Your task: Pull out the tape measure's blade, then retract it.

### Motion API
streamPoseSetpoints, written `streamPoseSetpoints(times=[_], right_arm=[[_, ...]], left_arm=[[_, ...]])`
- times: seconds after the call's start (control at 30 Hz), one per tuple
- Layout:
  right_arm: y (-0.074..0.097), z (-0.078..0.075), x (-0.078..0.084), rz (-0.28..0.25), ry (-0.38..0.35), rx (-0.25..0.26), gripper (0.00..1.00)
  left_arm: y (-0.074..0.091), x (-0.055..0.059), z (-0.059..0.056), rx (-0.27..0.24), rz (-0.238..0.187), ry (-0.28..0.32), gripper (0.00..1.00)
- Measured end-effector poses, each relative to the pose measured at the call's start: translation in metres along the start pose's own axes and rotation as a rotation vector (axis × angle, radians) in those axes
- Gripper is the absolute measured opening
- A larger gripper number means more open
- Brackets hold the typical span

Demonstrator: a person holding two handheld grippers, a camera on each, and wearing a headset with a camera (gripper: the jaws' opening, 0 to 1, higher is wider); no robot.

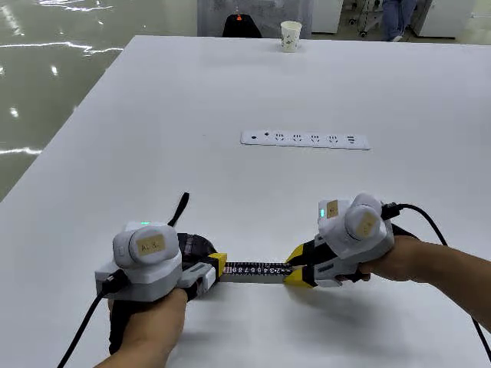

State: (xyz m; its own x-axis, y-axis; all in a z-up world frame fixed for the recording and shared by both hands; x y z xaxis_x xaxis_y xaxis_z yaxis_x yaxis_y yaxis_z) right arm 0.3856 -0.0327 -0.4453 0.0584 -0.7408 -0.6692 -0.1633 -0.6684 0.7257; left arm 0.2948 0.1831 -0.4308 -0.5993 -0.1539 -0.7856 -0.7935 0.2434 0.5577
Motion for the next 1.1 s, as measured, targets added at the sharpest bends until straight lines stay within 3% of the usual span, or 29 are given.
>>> streamPoseSetpoints(times=[1.1], right_arm=[[-0.022, 0.009, -0.022, -0.033, -0.007, -0.019, 0.10]], left_arm=[[0.001, -0.001, 0.000, 0.005, 0.002, 0.005, 0.60]])
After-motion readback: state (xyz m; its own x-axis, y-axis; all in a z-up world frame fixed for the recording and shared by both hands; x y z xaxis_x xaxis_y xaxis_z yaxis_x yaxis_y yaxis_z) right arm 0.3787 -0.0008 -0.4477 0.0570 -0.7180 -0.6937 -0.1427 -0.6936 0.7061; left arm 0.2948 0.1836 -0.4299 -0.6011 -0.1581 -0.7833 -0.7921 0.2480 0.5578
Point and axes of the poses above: the centre of the closed fingertips' face, and the gripper's own axes: y roughly backward along the fingers, z roughly to its left, x roughly out of its underside, the point moved 10 cm from there along y, roughly backward along the fingers, and after that the axes turned 13 degrees about x, right-handed, at the moved point
